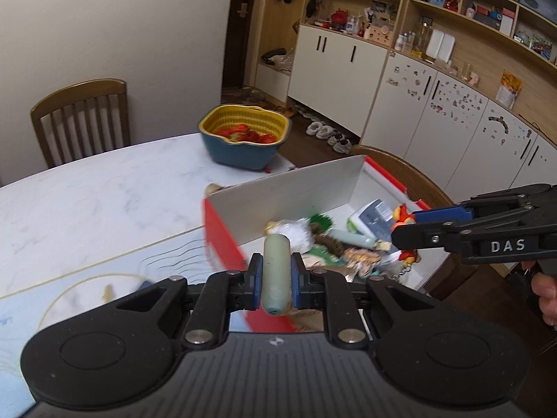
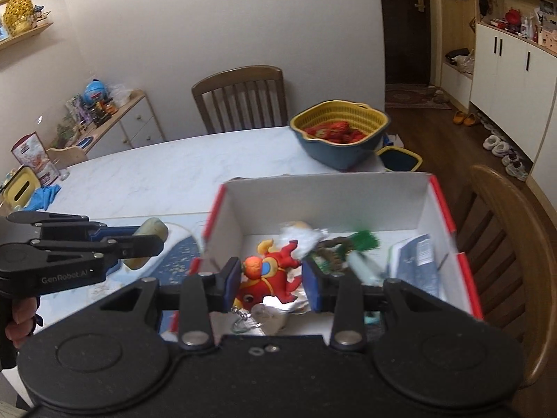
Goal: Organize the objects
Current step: 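Carry the plush fish and green roller over the red box with both tools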
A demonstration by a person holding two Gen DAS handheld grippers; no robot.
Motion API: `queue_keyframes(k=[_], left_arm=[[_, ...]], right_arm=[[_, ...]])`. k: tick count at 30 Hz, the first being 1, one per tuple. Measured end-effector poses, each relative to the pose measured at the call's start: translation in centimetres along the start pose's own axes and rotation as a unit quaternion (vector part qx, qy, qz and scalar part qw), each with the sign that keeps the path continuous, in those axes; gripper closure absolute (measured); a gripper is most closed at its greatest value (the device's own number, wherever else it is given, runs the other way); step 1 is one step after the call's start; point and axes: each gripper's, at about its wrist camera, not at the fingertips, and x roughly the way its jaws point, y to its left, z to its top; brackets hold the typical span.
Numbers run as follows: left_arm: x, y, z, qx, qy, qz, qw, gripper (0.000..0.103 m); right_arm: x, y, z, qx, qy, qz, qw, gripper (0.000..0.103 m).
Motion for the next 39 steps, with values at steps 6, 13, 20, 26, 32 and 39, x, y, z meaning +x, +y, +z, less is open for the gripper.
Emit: queue_keyframes(k=[6,13,20,26,32,39], left_arm=[[3.0,-2.7,1.1,0.016,0.015,-0.006,0.9997,0.088],[6.7,-4.5,1.9,0.034,0.034,-0.001,0.9988,0.088],[10.6,-5.0,1.8,0.036,0.068,0.014,0.9969,0.087],[13.0,-5.3,1.5,0.039,0.094,0.02,0.9946,0.088],[14.5,-5.5,1.4,0.041,0.116,0.018,0.9922,0.088],[15.6,-5.6,1.5,0.037,0.134,0.012,0.9902,0.088]], right_arm=[[0.8,-3.0,0.6,0.001,0.001,-0.016,1.0,0.067],[2.9,-5.9,1.6,0.008,0.007,-0.025,1.0,0.067],[6.2,-7.3,1.9,0.003,0.034,-0.026,0.999,0.067],[8.7,-8.3,1.6,0.003,0.06,-0.029,0.998,0.067],[10.2,-8.9,1.1,-0.001,0.082,-0.023,0.996,0.067],[10.9,-9.0,0.8,-0.008,0.092,-0.012,0.996,0.067]])
